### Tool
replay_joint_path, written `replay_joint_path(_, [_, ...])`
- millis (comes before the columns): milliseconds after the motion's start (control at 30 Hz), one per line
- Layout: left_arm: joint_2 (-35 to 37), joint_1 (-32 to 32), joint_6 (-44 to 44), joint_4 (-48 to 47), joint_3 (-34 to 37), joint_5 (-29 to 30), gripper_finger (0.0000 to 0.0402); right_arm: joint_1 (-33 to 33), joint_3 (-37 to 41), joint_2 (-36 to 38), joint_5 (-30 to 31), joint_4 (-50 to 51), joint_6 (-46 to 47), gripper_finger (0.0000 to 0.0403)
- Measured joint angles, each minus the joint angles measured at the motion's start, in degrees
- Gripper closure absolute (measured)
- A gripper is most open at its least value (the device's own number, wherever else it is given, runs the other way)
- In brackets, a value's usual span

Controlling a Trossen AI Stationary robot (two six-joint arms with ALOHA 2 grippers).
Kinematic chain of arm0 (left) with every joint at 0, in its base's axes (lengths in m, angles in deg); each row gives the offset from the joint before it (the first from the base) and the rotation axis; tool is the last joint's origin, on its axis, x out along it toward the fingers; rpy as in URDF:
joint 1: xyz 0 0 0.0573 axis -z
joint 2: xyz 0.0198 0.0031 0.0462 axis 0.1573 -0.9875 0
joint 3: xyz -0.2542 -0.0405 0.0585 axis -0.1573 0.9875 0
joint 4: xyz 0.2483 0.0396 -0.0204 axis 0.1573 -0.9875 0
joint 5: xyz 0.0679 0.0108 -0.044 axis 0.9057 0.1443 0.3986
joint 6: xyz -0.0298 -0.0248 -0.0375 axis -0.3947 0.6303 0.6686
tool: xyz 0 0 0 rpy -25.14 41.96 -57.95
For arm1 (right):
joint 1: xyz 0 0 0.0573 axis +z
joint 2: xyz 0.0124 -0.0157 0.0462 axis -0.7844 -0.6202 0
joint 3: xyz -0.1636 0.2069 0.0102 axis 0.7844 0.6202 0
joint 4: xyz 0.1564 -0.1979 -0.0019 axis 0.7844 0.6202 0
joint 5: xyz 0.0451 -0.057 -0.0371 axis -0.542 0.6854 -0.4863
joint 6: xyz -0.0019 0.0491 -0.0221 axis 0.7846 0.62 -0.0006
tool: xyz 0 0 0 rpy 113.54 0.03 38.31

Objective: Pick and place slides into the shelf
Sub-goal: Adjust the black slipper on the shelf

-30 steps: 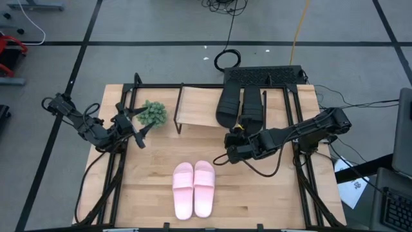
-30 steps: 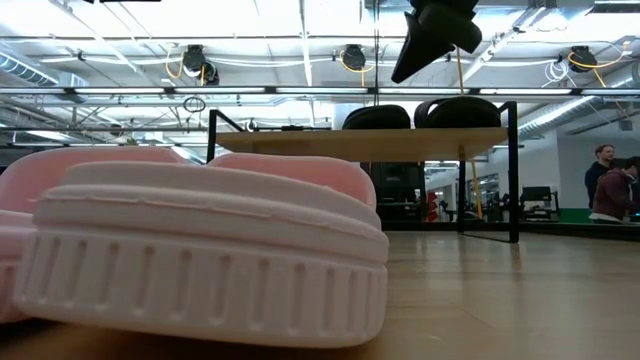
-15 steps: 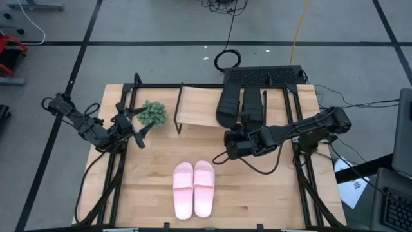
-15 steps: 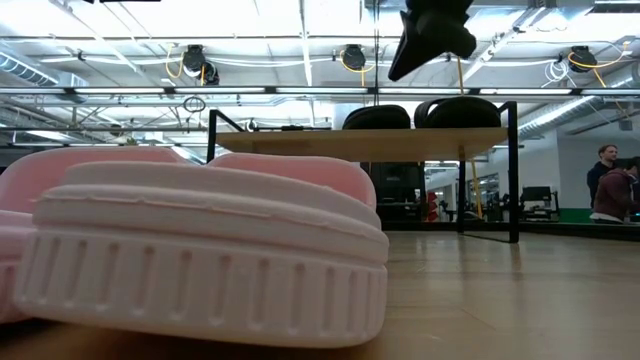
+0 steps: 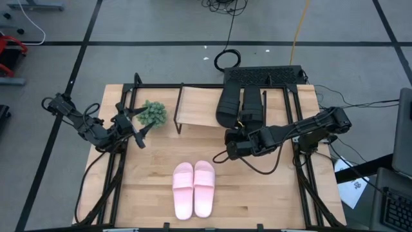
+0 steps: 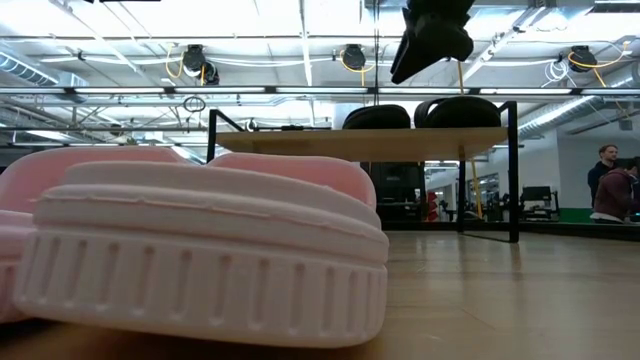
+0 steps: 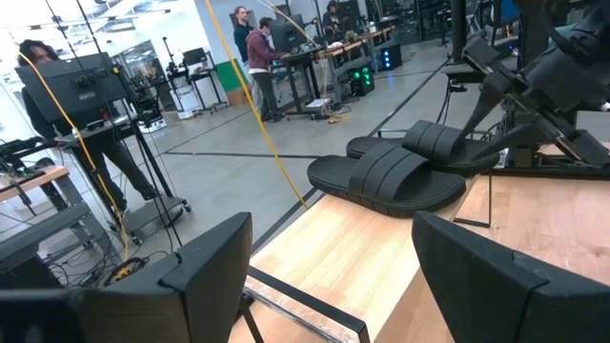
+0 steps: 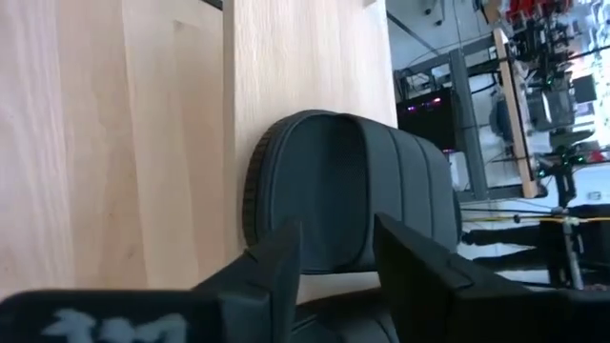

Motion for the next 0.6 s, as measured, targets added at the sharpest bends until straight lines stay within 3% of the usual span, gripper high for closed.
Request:
replay_joint_path(433, [0.0,0.0,-0.1,0.0,0.0,0.0,0.0108,-2.6,0.0,-2.5,1.4,-1.4,-2.2,0.0274])
replay_joint_path(600, [0.0,0.0,-0.8,-0.2,0.0,0.0,0.0108,-3.1,0.0,-4.5,6.0,-1.5,-4.8,0.0274])
